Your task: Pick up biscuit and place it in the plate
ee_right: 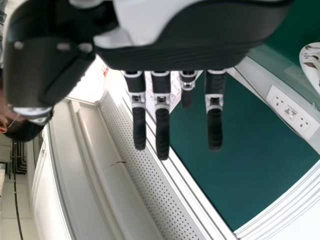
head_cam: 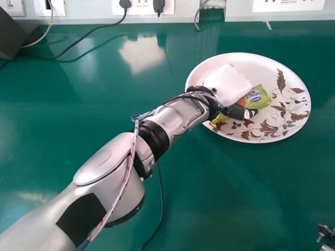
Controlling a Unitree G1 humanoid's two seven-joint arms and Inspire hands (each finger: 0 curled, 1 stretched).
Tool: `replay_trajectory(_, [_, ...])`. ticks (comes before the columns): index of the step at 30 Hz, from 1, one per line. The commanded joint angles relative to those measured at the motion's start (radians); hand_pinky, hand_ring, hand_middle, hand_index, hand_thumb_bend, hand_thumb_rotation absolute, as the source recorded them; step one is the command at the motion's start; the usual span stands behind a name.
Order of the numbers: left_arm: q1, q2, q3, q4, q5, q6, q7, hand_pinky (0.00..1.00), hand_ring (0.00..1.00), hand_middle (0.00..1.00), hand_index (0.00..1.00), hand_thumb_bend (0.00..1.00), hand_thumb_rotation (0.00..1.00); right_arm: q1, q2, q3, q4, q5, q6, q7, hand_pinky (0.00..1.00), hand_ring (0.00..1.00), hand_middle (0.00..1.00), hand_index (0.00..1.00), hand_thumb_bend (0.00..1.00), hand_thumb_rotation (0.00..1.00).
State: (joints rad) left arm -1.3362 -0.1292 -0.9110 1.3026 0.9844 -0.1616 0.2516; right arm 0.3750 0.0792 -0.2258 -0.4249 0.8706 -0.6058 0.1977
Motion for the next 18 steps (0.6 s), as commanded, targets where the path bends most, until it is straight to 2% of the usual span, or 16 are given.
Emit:
replay_trajectory(1, [0.035, -0.034, -0.017, 0.021, 0.015, -0.007, -0.025, 0.21, 0.38, 0.49, 0.53, 0.50, 0.00, -0.009, 0.076, 0.004, 0.005, -0.011, -0.015, 0.003, 0.46, 0.54, 0.57, 0.65, 0.88, 0.12])
replay_trajectory(12, [0.028, -0.033, -0.023, 0.024, 0.020, -0.002, -0.005, 0.22, 0.38, 0.48, 0.54, 0.51, 0.00, -0.024, 0.068, -0.006, 0.027, -0.060, -0.043, -0.017, 0.42, 0.50, 0.55, 0.59, 0.88, 0.12])
replay_trajectory(14, [0.028, -0.033, -0.017, 0.023, 0.016, -0.003, 0.000, 0.22, 0.32, 0.46, 0.52, 0.52, 0.01, -0.025, 0.068, -0.005, 0.022, -0.064, -0.039, -0.028, 0.41, 0.49, 0.54, 0.59, 0.88, 0.11])
replay_trajectory(16, [0.030, -0.032, -0.011, 0.023, 0.011, -0.008, 0.008, 0.22, 0.31, 0.46, 0.51, 0.52, 0.01, -0.025, 0.065, -0.002, 0.017, -0.057, -0.036, -0.027, 0.40, 0.48, 0.53, 0.58, 0.88, 0.10])
replay_trajectory(17, [0.031, -0.032, -0.008, 0.022, 0.008, -0.008, 0.009, 0.22, 0.32, 0.46, 0.51, 0.52, 0.01, -0.023, 0.062, 0.002, 0.013, -0.047, -0.032, -0.025, 0.40, 0.48, 0.53, 0.56, 0.81, 0.09])
replay_trajectory(18, [0.032, -0.032, -0.006, 0.022, 0.007, -0.006, 0.007, 0.23, 0.33, 0.46, 0.51, 0.52, 0.01, -0.020, 0.057, 0.005, 0.011, -0.032, -0.028, -0.015, 0.40, 0.48, 0.53, 0.52, 0.64, 0.08])
